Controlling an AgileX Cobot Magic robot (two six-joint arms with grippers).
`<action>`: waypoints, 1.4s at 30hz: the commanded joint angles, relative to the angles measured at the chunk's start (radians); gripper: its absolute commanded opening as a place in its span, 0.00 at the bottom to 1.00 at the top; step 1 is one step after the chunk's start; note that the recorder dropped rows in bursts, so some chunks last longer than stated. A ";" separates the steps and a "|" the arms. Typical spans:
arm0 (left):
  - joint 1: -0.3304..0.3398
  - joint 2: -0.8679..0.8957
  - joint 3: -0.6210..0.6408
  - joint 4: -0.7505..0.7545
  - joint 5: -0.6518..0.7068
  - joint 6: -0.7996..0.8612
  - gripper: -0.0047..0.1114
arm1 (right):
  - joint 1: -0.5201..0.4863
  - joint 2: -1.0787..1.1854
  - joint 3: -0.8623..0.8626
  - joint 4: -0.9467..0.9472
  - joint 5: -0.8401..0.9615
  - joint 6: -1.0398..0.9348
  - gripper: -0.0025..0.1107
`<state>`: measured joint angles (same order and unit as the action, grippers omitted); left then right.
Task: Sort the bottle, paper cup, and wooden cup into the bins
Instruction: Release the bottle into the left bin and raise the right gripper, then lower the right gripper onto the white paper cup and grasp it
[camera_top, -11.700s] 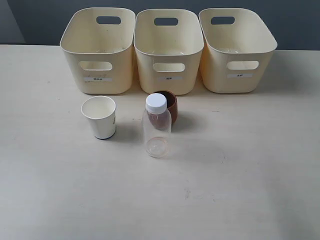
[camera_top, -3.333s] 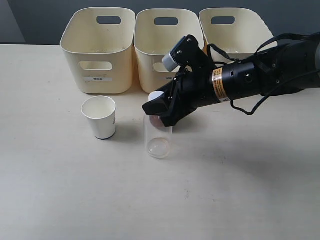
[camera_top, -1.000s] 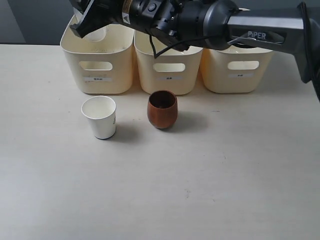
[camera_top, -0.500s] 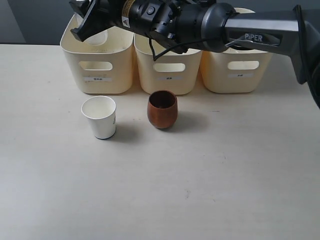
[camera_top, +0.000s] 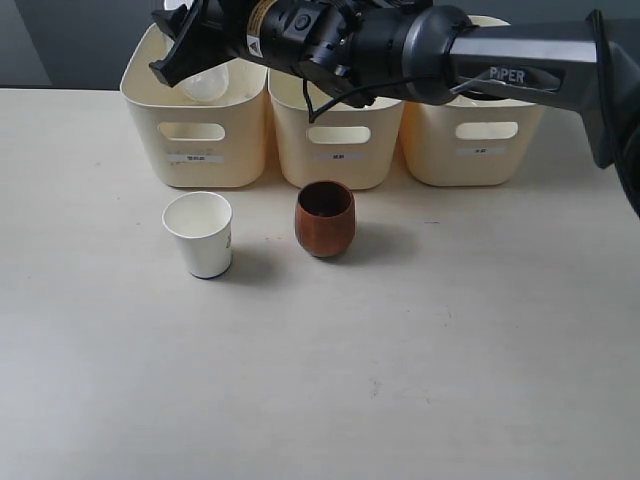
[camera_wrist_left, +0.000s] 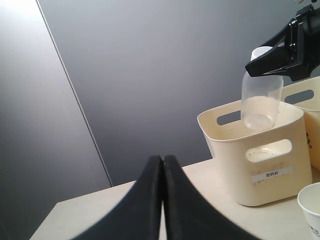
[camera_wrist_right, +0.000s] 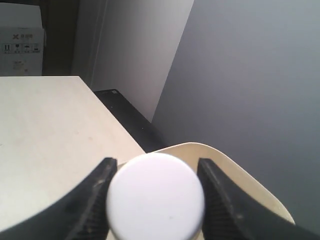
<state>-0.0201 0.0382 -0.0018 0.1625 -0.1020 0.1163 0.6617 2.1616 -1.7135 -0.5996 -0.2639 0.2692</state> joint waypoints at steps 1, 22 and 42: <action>-0.001 -0.002 0.002 0.000 -0.005 -0.002 0.04 | -0.003 -0.005 -0.008 0.011 0.000 -0.008 0.48; -0.001 -0.002 0.002 0.000 -0.005 -0.002 0.04 | 0.075 -0.058 -0.008 -0.155 0.146 -0.005 0.54; -0.001 -0.002 0.002 0.000 -0.005 -0.002 0.04 | 0.256 -0.258 -0.007 0.636 0.863 -0.992 0.50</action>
<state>-0.0201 0.0382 -0.0018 0.1625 -0.1020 0.1163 0.9369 1.9180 -1.7116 -0.2794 0.4264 -0.4246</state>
